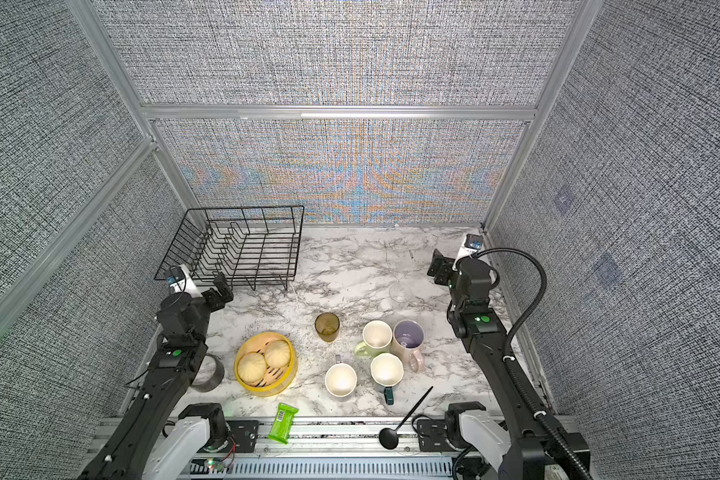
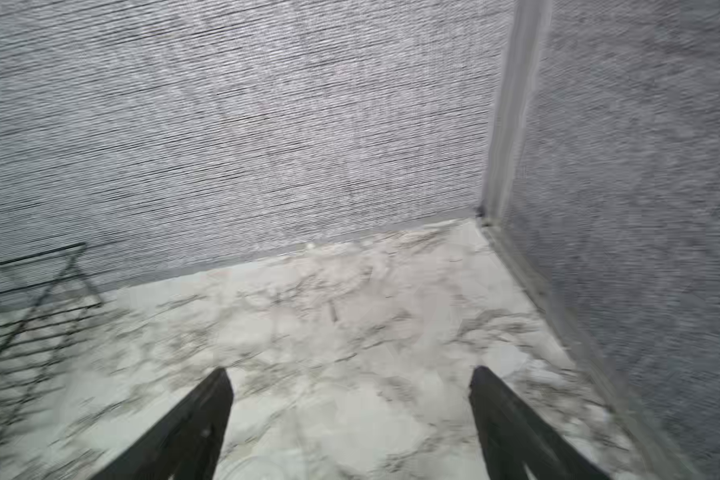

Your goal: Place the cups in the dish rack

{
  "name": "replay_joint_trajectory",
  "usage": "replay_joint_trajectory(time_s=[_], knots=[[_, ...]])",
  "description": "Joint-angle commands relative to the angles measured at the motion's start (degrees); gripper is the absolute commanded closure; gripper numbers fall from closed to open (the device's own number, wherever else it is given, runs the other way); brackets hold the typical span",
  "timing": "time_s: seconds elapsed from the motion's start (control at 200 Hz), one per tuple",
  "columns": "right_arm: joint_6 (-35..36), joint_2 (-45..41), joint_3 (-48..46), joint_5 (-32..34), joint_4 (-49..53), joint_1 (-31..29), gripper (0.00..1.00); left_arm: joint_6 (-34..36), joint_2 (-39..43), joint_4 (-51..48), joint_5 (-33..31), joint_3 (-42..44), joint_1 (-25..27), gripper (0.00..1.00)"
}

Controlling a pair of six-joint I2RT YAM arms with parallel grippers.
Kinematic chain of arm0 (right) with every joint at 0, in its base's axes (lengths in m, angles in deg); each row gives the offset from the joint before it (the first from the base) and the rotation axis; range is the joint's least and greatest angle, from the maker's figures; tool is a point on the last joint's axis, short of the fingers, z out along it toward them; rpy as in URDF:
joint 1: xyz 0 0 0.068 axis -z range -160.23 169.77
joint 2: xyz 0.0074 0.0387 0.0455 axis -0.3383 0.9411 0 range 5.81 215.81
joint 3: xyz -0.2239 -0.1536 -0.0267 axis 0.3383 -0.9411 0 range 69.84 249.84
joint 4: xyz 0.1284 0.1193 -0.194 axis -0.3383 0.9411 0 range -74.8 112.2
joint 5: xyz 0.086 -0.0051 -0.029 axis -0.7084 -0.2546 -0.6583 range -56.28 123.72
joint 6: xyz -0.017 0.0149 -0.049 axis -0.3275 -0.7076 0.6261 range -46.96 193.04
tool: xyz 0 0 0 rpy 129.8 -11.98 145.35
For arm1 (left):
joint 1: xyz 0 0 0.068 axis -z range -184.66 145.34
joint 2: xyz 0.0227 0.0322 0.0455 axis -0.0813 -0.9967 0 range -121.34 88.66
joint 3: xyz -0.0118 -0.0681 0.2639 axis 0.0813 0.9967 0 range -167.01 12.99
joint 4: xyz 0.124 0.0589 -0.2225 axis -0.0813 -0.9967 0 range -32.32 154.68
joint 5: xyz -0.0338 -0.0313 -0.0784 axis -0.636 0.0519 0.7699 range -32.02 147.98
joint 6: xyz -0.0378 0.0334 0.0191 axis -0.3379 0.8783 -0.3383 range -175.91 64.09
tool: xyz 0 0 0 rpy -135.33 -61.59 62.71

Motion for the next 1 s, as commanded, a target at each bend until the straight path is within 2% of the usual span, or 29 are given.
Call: replay_joint_trajectory(time_s=[0.0,0.125,0.23,0.31,0.4,0.525,0.595,0.67,0.73,0.81,0.9,0.995], knots=[[-6.04,4.06,4.09,-13.99,7.10,-4.84,0.13,-10.09,2.36,-11.08,3.58,-1.47,-0.13,0.01],[-8.57,10.62,9.35,-13.73,7.93,-16.67,0.14,-11.19,1.72,-19.91,10.81,-6.57,-0.16,0.01],[-12.08,16.99,14.73,-12.92,8.41,-23.96,0.14,-16.53,1.25,-30.75,11.76,-11.25,-0.19,0.01],[-12.75,22.52,18.65,-17.91,6.71,-27.87,0.14,-12.24,1.26,-32.82,19.33,-12.87,-0.28,0.01],[-15.60,29.02,23.19,-21.20,5.54,-31.23,0.14,-10.83,-0.06,-36.82,22.15,-14.51,-0.31,0.01],[-20.70,37.49,29.35,-22.75,4.45,-33.86,0.16,-6.12,-3.21,-40.96,26.37,-17.40,-0.33,0.01],[-23.97,42.44,33.57,-22.02,4.79,-34.84,0.17,-3.88,-4.48,-42.19,25.59,-18.45,-0.34,0.01],[-27.32,48.65,40.79,-20.06,10.71,-35.26,0.18,-2.02,-5.53,-43.41,23.59,-19.27,-0.34,0.01],[-28.82,53.63,47.24,-19.47,15.71,-35.44,0.25,-0.47,-6.44,-44.38,23.67,-19.66,-0.34,0.01],[-30.90,58.45,52.77,-17.78,19.68,-35.38,0.27,-0.29,-7.94,-45.93,23.68,-20.13,-0.34,0.01],[-31.19,62.83,58.10,-14.42,24.07,-35.35,0.32,-0.06,-8.87,-46.74,24.26,-19.74,-0.34,0.01],[-30.70,66.78,63.03,-15.59,26.19,-35.18,0.37,0.23,-8.71,-47.68,24.06,-19.75,-0.34,0.01]])
